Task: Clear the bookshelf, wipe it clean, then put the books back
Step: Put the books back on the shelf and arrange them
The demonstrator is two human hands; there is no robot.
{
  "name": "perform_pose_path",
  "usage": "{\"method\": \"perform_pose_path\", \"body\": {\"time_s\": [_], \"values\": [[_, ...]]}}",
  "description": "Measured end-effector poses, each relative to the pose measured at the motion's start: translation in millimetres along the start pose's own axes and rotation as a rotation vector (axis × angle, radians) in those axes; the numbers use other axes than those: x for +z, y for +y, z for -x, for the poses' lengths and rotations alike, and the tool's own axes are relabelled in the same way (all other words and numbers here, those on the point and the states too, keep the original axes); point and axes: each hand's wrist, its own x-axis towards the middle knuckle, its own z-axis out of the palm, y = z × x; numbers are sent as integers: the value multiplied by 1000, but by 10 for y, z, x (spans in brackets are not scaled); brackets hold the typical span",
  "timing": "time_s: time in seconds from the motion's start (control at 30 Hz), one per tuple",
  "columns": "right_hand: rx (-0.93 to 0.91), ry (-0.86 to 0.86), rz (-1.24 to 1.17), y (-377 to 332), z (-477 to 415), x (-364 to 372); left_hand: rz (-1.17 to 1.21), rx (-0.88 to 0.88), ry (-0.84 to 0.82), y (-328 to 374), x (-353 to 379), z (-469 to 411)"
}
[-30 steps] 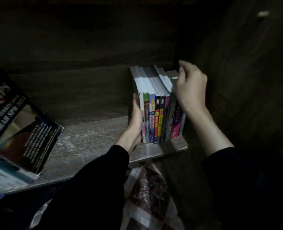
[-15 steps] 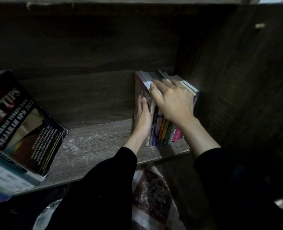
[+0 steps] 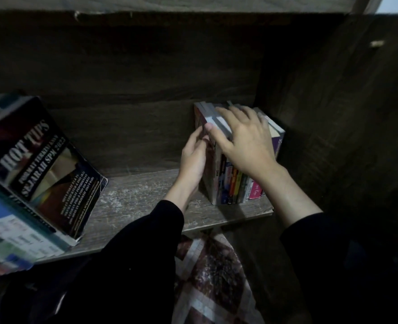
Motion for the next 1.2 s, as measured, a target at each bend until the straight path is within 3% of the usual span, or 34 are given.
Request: {"method": "perform_pose_path", "body": {"time_s": [0.13,0.4,0.5,0.67,0.8,0.87,0.93,1.07,1.2], "values": [[-94,-113,103,-1,24,39,-93,27,8,23,2,10],[-4,-30,128,33,26,97,-221,1,-151,8,-51,136],[77,-48,156,-49,42,121,-235,-4,-115,56,-122,229],[204,-25,122,-137,49,139,-525,233,98,385,-474,589],[217,-8,68,-105,52,137,-947,479,556,622,-1158,904],[216,-3,39,-125,57,129,-1085,461,810,693,-1567,984],[215,0,16,-131,61,119,-1160,346,958,752,-1902,1055],[201,-19,-9,-137,47,106,-1273,147,971,786,-2261,1128],[189,12,-33,-137,38,120,-1383,106,938,774,-2395,1164]]}}
